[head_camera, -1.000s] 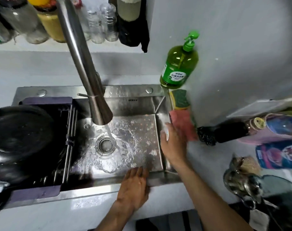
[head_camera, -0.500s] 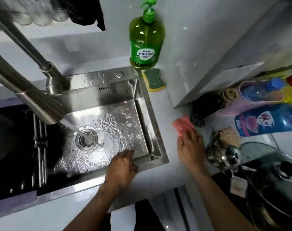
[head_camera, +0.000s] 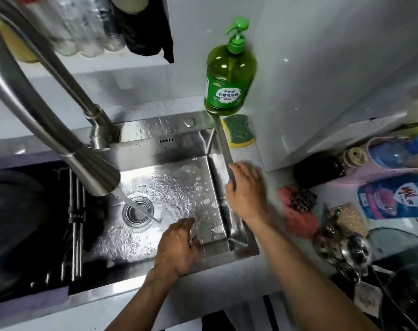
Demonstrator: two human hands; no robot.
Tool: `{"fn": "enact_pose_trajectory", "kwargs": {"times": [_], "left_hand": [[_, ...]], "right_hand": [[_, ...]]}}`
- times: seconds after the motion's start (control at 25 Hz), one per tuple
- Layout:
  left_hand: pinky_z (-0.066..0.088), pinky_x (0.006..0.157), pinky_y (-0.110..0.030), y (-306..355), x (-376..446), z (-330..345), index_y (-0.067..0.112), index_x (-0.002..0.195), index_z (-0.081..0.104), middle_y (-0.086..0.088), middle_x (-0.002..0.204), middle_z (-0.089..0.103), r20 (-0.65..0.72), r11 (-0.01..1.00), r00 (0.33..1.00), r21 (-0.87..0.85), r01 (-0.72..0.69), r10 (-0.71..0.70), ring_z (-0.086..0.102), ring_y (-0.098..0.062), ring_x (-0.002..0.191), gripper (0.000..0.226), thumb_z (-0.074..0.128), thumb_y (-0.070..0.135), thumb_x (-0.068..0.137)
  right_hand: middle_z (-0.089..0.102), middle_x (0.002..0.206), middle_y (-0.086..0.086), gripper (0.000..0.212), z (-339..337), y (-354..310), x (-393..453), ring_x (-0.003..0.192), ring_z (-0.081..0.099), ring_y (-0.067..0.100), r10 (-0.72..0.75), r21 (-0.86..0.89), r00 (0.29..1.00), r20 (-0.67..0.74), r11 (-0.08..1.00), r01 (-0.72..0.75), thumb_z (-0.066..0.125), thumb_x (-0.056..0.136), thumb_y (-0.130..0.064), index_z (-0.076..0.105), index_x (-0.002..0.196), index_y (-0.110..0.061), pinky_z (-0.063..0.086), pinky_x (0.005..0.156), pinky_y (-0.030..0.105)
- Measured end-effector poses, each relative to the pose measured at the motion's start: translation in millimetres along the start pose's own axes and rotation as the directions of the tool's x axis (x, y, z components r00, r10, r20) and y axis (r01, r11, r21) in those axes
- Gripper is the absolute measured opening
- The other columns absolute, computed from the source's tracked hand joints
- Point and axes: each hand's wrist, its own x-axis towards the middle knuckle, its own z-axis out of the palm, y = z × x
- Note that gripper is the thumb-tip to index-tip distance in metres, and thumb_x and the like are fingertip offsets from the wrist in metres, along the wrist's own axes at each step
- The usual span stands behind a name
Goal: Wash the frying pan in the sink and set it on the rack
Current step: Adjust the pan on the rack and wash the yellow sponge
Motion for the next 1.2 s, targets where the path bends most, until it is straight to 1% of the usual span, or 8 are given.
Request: {"fn": "enact_pose_trajectory", "kwargs": {"times": [0.16,0.36,0.52,0.68,0.8,0.92,1.12,1.2], "left_hand": [[0.038,0.104,-0.027,-10.8,14.0,-2.1,0.017,0.14,0.047,-0.004,0.14,0.054,-0.027,0.998,0.998,-0.029,0.059,-0.06,0.05,-0.023,0.126,0.057,0.058,0.029,0.086],[0.043,0.082,-0.011,-26.9,1.0,-7.6,0.025,0.124,0.062,0.014,0.11,0.066,0.019,0.921,0.979,-0.335,0.198,-0.204,0.062,-0.014,0.1,0.039,0.063,0.023,0.085],[0.046,0.062,-0.014,-58.7,-21.5,-37.5,0.022,0.078,0.071,0.015,0.068,0.07,0.014,0.488,0.865,-0.821,0.296,-0.502,0.06,-0.012,0.074,0.027,0.06,-0.001,0.087],[0.053,0.086,-0.021,-63.0,-9.1,-63.0,0.009,0.12,0.066,-0.007,0.118,0.07,0.06,0.073,0.849,-0.991,0.115,-0.525,0.065,-0.012,0.106,0.03,0.048,0.021,0.099],[0.037,0.112,-0.036,-63.1,11.3,-80.5,0.009,0.135,0.055,-0.007,0.136,0.057,-0.005,0.172,0.87,-0.981,0.092,-0.493,0.052,-0.016,0.127,0.038,0.041,0.024,0.102],[0.031,0.116,-0.036,-61.2,22.8,-83.2,0.009,0.134,0.054,-0.008,0.138,0.055,0.002,0.223,0.897,-0.968,0.112,-0.441,0.049,-0.017,0.13,0.039,0.036,0.022,0.102],[-0.008,0.118,-0.022,-84.1,12.2,-83.6,0.03,0.142,0.043,0.012,0.148,0.037,-0.137,0.758,0.95,-0.639,0.131,-0.28,0.016,-0.003,0.144,0.043,0.026,0.026,0.103],[0.019,0.116,-0.02,-89.1,9.2,-91.4,0.027,0.14,0.047,0.004,0.146,0.046,-0.134,0.604,0.921,-0.787,0.126,-0.367,0.035,-0.008,0.138,0.039,0.029,0.029,0.106]], "right_hand": [[0.005,0.166,0.015,0.08,8.7,-19.5,104.4,0.149,0.017,0.037,0.168,0.014,0.975,0.143,0.985,-0.171,0.057,0.093,-0.023,0.011,0.159,-0.016,0.022,0.119,0.05],[0.049,0.134,0.03,0.059,18.3,-5.1,125.5,0.12,0.049,0.045,0.337,-0.07,0.94,-0.061,0.938,-0.341,0.059,0.091,-0.039,0.043,0.137,-0.006,0.043,0.097,0.048],[0.068,0.103,0.024,0.032,32.0,-44.2,58.5,0.095,0.065,0.043,0.43,0.224,0.893,0.132,0.865,-0.45,0.064,0.086,-0.028,0.063,0.105,-0.003,0.055,0.077,0.043],[0.069,0.087,0.017,0.02,80.0,-157.7,-24.0,0.077,0.062,0.028,0.286,0.686,0.7,0.655,0.163,-0.709,0.054,0.088,-0.005,0.068,0.101,0.003,0.049,0.062,0.027],[0.073,0.109,0.007,0.027,93.5,-211.3,-44.0,0.1,0.068,0.022,0.159,0.718,0.704,0.693,-0.059,-0.694,0.056,0.094,-0.02,0.069,0.116,-0.01,0.054,0.087,0.033],[0.063,0.132,0.004,0.063,86.3,-219.1,-43.0,0.121,0.059,0.024,0.109,0.741,0.763,0.638,0.183,-0.646,0.056,0.089,-0.058,0.054,0.139,-0.02,0.045,0.105,0.046],[0.072,0.111,0.014,0.025,83.8,-223.5,-39.1,0.103,0.071,0.022,0.156,0.765,0.763,0.627,0.065,-0.641,0.051,0.101,-0.014,0.063,0.12,-0.004,0.058,0.089,0.035],[0.073,0.093,0.008,0.018,92.4,-233.7,-45.1,0.081,0.072,0.015,0.21,0.766,0.743,0.636,-0.057,-0.64,0.055,0.1,-0.011,0.066,0.112,-0.003,0.058,0.07,0.025]]}}
